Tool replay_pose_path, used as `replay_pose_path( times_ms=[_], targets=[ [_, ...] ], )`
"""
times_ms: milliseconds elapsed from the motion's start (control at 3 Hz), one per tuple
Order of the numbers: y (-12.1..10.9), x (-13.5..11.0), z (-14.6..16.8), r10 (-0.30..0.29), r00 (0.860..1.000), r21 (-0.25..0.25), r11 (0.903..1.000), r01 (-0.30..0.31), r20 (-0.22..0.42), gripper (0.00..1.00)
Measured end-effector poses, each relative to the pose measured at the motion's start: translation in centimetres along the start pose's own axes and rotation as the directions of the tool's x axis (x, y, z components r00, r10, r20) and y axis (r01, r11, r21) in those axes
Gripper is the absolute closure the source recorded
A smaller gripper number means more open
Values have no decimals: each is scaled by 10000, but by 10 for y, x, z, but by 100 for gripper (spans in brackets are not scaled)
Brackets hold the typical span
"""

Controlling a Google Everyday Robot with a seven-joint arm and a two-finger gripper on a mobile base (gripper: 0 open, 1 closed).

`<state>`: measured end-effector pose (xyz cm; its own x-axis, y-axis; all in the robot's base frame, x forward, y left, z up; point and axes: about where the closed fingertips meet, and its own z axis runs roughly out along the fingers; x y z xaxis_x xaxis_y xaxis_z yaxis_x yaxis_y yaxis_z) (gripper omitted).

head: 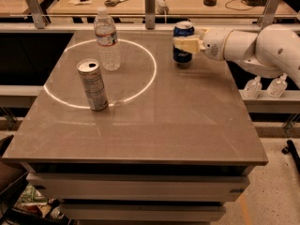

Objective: Knock pepsi can over

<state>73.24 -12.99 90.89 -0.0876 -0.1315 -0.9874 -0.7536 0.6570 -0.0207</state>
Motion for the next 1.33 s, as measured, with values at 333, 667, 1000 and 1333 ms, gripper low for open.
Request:
replay_pose_path(
  times_ms=[333, 667, 1000, 1333],
  targets=[
    [-8, -11, -6, -339, 9973, 147, 9993, 349, -645, 100],
    [-14, -16, -12, -768, 9835, 255, 9963, 820, -1638, 100],
    [-15, -13, -17, -1136, 9553, 299, 9915, 1265, -2731, 100],
    [-12, -7, -25, -1442, 9136, 282, 9855, 1673, -3801, 100]
  ],
)
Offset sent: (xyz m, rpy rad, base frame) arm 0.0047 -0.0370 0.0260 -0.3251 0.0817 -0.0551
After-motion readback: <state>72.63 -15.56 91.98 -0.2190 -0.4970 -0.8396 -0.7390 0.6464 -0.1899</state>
